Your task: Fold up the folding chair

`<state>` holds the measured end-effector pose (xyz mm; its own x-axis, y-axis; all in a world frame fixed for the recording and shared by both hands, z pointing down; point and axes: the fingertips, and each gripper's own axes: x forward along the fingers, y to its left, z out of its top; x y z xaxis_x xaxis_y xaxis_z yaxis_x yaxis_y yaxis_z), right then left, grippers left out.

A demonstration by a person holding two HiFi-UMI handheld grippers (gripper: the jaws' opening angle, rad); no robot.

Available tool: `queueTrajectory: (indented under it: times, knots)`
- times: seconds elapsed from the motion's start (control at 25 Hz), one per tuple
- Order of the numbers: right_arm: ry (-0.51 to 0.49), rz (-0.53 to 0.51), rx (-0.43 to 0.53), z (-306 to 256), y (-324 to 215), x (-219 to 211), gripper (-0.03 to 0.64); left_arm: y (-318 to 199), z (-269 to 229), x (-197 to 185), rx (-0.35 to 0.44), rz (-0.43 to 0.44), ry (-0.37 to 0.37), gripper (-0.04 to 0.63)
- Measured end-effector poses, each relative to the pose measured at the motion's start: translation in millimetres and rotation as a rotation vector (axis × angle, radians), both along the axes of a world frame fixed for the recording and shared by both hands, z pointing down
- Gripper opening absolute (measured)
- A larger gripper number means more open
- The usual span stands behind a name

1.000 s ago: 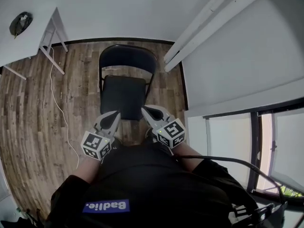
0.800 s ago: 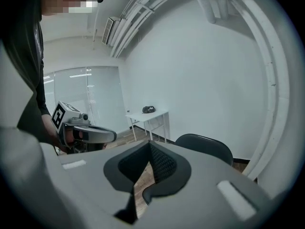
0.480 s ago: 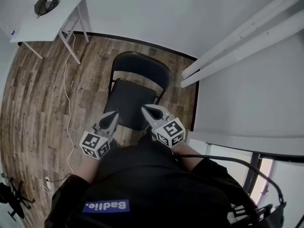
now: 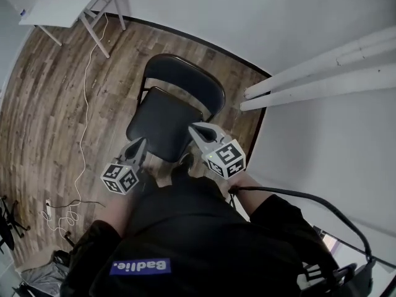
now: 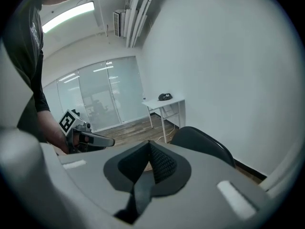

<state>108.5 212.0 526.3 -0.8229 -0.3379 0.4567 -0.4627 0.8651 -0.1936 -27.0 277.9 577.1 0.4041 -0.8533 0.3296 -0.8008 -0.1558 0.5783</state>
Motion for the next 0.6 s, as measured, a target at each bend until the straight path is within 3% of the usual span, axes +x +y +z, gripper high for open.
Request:
queueTrajectory:
  times: [0.36,0.6]
  knots:
    - [0.099,0.022,0.032,27,-47,-33,0.006,9,112,-55,-0.142,-0.047,0.211,0.009]
    - [0.173,0.048,0.043,42,-80,-53,0.028,18,190,-83,-0.255,-0.067,0.317,0.103]
